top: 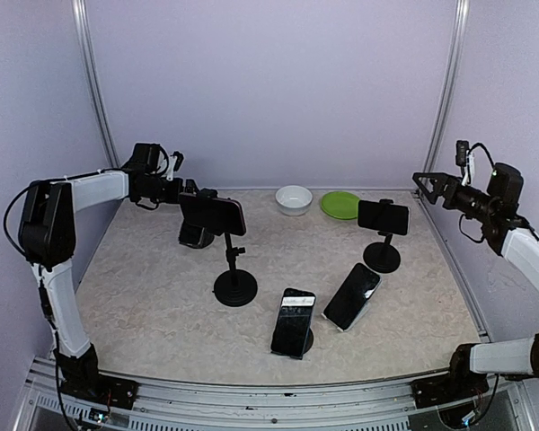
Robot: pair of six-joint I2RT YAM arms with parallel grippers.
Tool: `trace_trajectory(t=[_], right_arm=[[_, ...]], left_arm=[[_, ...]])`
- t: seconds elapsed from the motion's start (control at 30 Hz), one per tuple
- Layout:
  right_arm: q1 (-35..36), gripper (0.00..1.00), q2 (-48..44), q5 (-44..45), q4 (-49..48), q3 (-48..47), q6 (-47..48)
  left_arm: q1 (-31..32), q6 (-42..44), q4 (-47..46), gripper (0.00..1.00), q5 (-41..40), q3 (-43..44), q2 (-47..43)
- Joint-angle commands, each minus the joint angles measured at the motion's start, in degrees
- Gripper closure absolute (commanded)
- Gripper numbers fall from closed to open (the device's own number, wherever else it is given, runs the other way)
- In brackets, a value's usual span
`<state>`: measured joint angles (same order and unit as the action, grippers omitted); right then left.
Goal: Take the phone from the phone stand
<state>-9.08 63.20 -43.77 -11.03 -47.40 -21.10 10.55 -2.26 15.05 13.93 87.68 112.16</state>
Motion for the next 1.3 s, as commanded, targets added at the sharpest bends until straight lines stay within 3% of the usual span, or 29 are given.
trace_trajectory(t=[0.0,0.3,0.87,1.03,1.27], right_arm=[[-0.65,0.0,-0.73,-0.78,-1.51,1.47,-0.36],[-0.67,0.0,-0.24,-0.52,-1.8,2.39,-0.41],[-0.76,0.0,0.15,2.14,-0.01,2.03,0.33],[-0.74,0.0,0.09,2.28,0.05,1.86,0.3],[-0.76,0.0,0.45,2.11,-0.15,2.01,0.26]], left_arm=[[1.04,1.93,2.16,0.01,2.37,3.76,3.72],[2.6,3.95,5.13,0.01,0.23,8.32,9.78],[7.45,3.75,7.88,0.02,-10.94,13.34,14.78],[7.98,3.56,8.12,0.11,-11.63,13.58,14.69],[8.0,2.4,7.48,0.32,-11.71,13.48,11.91]])
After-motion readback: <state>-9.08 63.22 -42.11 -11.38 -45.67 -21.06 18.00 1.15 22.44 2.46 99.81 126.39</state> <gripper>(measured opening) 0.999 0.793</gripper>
